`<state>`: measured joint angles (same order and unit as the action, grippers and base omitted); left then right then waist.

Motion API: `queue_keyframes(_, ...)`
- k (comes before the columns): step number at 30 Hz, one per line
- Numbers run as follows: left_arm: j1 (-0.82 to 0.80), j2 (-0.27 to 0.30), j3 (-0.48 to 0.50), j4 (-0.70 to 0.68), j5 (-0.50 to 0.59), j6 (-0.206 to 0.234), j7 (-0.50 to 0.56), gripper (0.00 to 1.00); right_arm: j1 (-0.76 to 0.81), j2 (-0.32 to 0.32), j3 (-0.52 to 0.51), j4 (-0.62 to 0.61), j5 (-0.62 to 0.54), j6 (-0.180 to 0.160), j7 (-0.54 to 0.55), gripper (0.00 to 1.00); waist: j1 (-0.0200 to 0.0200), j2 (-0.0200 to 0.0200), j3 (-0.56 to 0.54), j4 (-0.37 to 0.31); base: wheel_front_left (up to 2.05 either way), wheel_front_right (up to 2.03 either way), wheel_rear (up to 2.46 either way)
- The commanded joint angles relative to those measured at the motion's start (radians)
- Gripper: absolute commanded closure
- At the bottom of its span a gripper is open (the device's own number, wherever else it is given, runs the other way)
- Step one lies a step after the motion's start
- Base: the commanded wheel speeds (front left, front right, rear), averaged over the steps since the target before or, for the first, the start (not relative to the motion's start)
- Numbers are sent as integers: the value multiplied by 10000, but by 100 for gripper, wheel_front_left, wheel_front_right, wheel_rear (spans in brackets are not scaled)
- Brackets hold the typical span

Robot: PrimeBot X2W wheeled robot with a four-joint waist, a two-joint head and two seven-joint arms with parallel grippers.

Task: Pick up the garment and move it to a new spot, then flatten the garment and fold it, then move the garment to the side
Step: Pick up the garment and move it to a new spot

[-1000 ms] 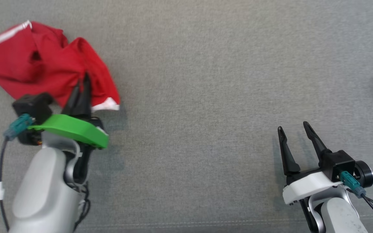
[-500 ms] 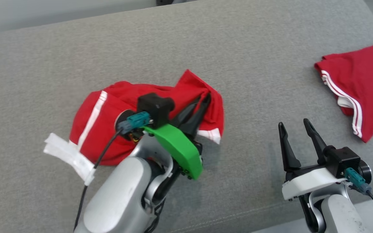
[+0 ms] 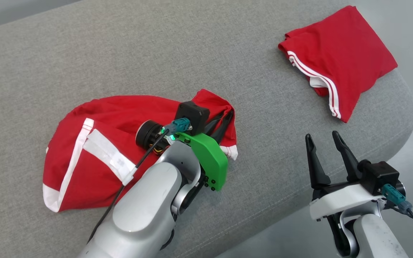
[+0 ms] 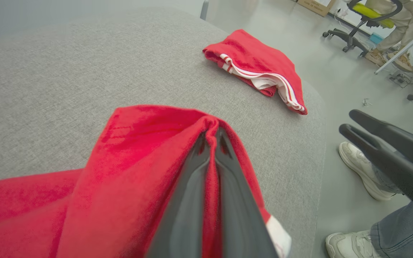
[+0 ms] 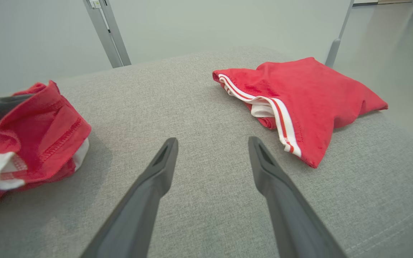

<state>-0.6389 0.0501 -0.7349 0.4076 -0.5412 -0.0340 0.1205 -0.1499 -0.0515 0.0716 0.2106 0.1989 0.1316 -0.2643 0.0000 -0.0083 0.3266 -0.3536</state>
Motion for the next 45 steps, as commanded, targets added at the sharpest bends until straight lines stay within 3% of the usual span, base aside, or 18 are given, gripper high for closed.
queue_keyframes(1,-144,26,-135,255,-7,-76,-231,72,-29,14,-111,10,37,-18,1,0,0,83,442,-349,0,0,0)
queue_keyframes(2,-157,25,-181,337,-107,-46,-400,51,-6,13,-215,27,10,-18,1,0,0,83,416,-274,0,0,0)
queue_keyframes(3,-174,26,-245,419,-166,5,-547,2,-2,11,-277,55,-31,-18,1,0,0,83,381,-197,0,0,0)
queue_keyframes(9,-25,16,-591,665,-577,205,-1185,0,-10,7,-450,97,-206,-18,1,0,0,83,-38,363,0,0,0)
queue_keyframes(17,988,44,-631,-23,-1040,496,-1981,0,531,4,-825,200,-539,-18,1,0,0,83,-991,1051,0,0,0)
queue_keyframes(26,2992,998,-210,-1160,-1144,1262,-3039,0,1551,2,-1460,131,-1002,-18,2,0,0,83,-2187,1982,0,0,0)
queue_keyframes(35,4986,1888,1011,-1673,-785,1855,-3860,0,2221,5,-1767,-41,-1243,-18,2,0,0,83,-2911,2670,0,0,0)
queue_keyframes(40,6085,2067,2236,-2329,-124,1697,-3851,0,2472,2,-1890,-131,-1362,-18,2,0,0,83,-3063,3003,0,0,0)
queue_keyframes(45,7169,1861,3599,-2735,593,1363,-3851,0,2553,-1,-1902,-168,-1464,-18,2,0,0,83,-3164,3210,0,0,0)
